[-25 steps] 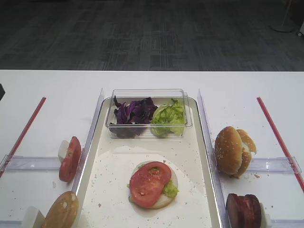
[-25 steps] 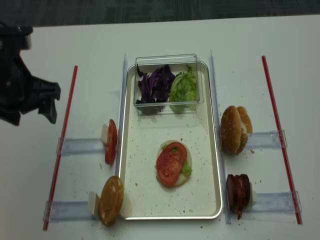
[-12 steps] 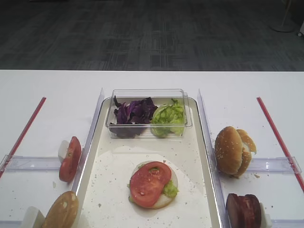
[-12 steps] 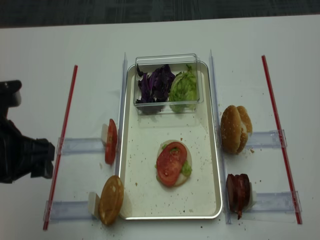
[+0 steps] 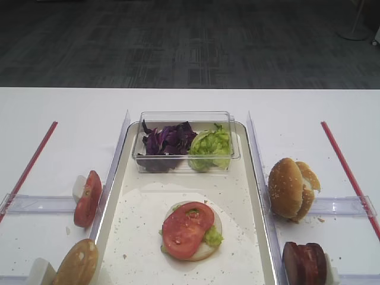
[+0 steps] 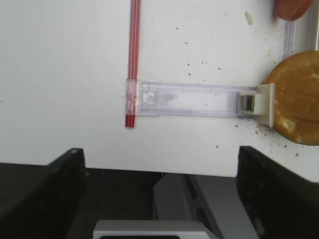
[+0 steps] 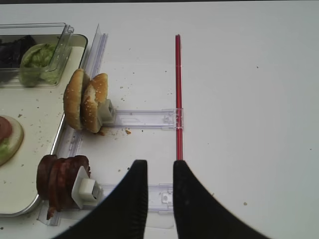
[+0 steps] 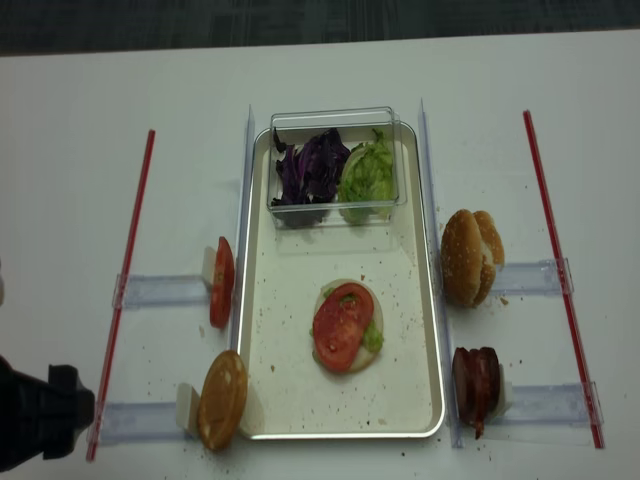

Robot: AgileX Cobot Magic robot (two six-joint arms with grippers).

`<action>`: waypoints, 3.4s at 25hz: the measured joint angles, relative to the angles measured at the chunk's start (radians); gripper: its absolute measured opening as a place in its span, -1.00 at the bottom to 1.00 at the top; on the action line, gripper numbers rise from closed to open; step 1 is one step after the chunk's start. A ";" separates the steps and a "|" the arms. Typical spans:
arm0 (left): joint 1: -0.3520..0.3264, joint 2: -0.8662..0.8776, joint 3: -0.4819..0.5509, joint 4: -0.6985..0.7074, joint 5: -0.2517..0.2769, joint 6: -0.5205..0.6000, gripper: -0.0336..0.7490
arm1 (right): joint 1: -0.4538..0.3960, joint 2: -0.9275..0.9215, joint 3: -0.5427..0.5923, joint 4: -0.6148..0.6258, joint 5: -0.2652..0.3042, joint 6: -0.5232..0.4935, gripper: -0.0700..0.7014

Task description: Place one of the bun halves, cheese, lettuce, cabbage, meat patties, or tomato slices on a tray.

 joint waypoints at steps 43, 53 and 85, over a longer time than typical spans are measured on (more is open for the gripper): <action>0.002 -0.708 0.076 0.045 0.014 0.030 0.53 | 0.000 0.000 0.000 0.000 0.000 -0.002 -0.36; 0.002 -0.708 0.076 0.045 0.014 0.032 0.53 | 0.000 0.000 0.000 0.000 0.000 -0.002 -0.36; 0.002 -0.708 0.076 0.045 0.014 0.032 0.53 | 0.000 0.000 0.000 0.000 0.000 -0.005 -0.36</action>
